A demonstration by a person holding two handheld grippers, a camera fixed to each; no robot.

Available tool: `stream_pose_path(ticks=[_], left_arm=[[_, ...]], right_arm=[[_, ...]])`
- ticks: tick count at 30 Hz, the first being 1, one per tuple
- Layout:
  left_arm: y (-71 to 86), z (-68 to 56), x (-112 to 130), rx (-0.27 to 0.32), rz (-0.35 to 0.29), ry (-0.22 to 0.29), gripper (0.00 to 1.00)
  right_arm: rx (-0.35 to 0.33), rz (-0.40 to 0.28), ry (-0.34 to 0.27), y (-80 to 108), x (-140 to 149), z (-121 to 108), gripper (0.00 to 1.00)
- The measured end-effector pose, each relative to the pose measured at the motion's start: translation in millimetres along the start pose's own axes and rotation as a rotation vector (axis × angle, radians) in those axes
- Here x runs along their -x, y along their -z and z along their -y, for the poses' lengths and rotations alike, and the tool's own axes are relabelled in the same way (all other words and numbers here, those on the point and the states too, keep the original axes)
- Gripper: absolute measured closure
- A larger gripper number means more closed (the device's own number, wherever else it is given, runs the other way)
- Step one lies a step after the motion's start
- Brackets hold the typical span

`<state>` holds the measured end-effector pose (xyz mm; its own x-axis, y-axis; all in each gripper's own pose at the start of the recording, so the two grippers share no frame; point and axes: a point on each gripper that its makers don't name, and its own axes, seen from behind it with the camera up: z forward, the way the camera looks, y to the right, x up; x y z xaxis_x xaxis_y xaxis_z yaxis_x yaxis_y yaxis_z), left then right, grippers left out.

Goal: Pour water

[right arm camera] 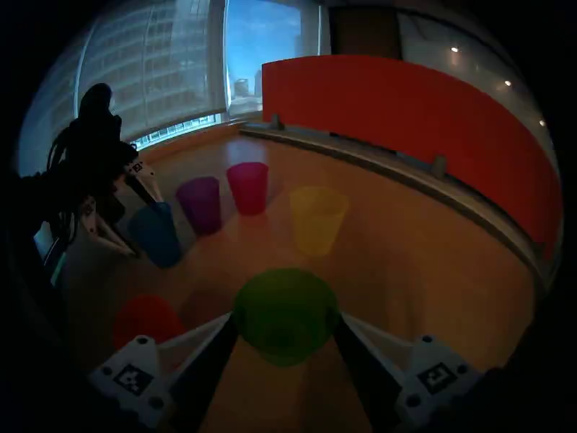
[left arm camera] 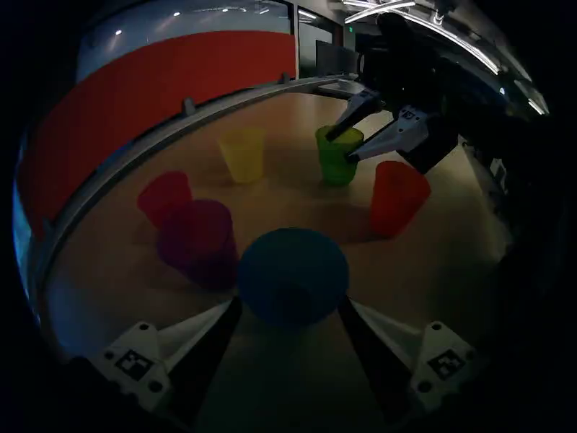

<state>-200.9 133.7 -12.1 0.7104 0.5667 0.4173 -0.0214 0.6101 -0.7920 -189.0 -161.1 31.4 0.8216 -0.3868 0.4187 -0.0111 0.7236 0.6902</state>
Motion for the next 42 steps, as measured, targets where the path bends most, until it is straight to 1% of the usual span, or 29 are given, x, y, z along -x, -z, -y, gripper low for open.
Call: stream_pose_path(ticks=[5, 12, 17, 21, 25, 34, 42], left_arm=[[2.3, -0.7, 4, -0.002, 0.008, -0.008, 0.0], [4.8, -3.7, 9, -0.013, 0.022, -0.036, 0.01], [7.5, -1.9, 10, -0.023, 0.021, -0.029, 0.0], [10.3, -0.6, 9, -0.031, 0.018, -0.024, 0.0], [14.9, -0.6, 10, -0.04, 0.015, -0.024, 0.0], [25.3, -0.7, 15, -0.071, 0.011, -0.007, 0.0], [36.6, 2.8, 19, -0.117, -0.015, 0.033, 0.01]], right_arm=[[0.004, -0.003, -0.002, -2.3, 1, 0, 0.09], [0.005, -0.006, -0.005, -1.9, 3, -1, 0.09], [0.005, -0.011, -0.004, -0.3, 3, 0, 0.07], [0.01, -0.015, -0.01, 1.9, 4, -1, 0.01], [0.015, -0.011, -0.018, 4.8, 7, -2, 0.0], [0.039, -0.022, -0.024, 20.7, 12, -3, 0.0], [0.07, -0.048, -0.045, 41.4, 14, -5, 0.0]])
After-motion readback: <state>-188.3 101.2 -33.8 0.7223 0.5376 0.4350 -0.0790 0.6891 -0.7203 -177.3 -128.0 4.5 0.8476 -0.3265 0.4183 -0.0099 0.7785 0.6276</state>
